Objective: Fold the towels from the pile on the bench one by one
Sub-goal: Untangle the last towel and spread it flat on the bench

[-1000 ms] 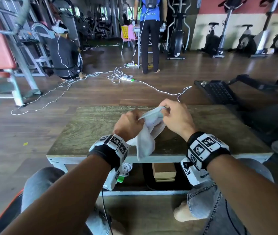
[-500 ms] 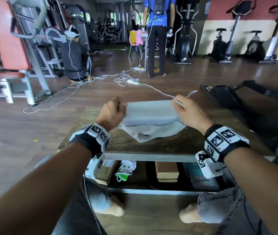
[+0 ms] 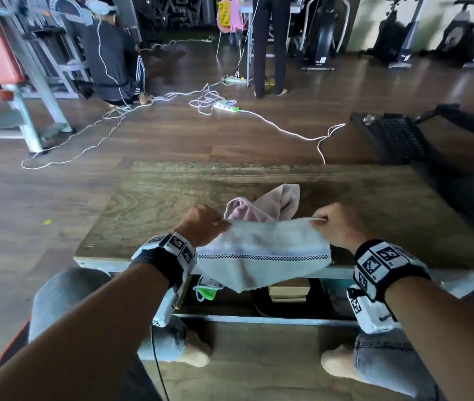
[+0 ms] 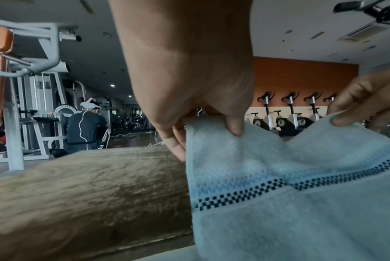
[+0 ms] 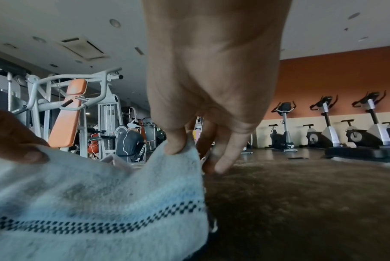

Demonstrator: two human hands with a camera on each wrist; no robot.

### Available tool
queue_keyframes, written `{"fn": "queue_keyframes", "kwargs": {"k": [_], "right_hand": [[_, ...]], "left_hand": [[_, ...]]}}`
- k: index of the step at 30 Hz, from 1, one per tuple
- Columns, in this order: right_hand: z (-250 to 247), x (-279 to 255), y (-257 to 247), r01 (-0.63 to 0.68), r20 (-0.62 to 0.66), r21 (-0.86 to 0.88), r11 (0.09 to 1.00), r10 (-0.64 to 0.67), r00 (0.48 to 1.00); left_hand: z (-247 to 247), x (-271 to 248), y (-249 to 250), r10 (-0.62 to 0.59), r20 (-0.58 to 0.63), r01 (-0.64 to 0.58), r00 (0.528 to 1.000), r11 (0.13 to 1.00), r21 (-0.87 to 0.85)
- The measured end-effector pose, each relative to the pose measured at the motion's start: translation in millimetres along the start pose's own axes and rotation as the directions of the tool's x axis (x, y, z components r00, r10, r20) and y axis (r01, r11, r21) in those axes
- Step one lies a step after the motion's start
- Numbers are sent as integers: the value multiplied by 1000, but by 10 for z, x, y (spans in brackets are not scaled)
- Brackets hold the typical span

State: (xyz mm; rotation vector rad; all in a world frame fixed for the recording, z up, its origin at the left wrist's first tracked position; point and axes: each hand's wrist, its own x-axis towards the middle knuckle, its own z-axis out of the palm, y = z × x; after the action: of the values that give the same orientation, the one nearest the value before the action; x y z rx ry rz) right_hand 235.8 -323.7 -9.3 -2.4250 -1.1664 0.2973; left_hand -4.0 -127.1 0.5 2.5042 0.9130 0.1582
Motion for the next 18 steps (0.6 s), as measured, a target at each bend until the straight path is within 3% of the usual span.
{"fn": "queue_keyframes", "kwargs": {"k": [2,6,10,12,15,18], "right_hand": [[96,125,-54,65,10,59,996,-66,998],[304,372,-201,182,103,146,972,-198,975],[621,559,-293,209,197,135,969,-233,952],[666,702,-348,173,206,110,979,-193,959],[495,1073,-414,122,117,193,973,-146,982],[108,1556,-483,164,-153,247,955,-129,980]], "left_hand": [[79,153,-45,7,78,-2,997,998,-67],[270,435,-48,4,306,-13,952,1000,28],[417,752,34,150,268,-153,952,988,-13],[336,935,106,172,320,-190,932,981,25],[83,1410,165,171,269,-191,948,980,52],[-343,1878,286,210,67,-218,975,960,173]]}}
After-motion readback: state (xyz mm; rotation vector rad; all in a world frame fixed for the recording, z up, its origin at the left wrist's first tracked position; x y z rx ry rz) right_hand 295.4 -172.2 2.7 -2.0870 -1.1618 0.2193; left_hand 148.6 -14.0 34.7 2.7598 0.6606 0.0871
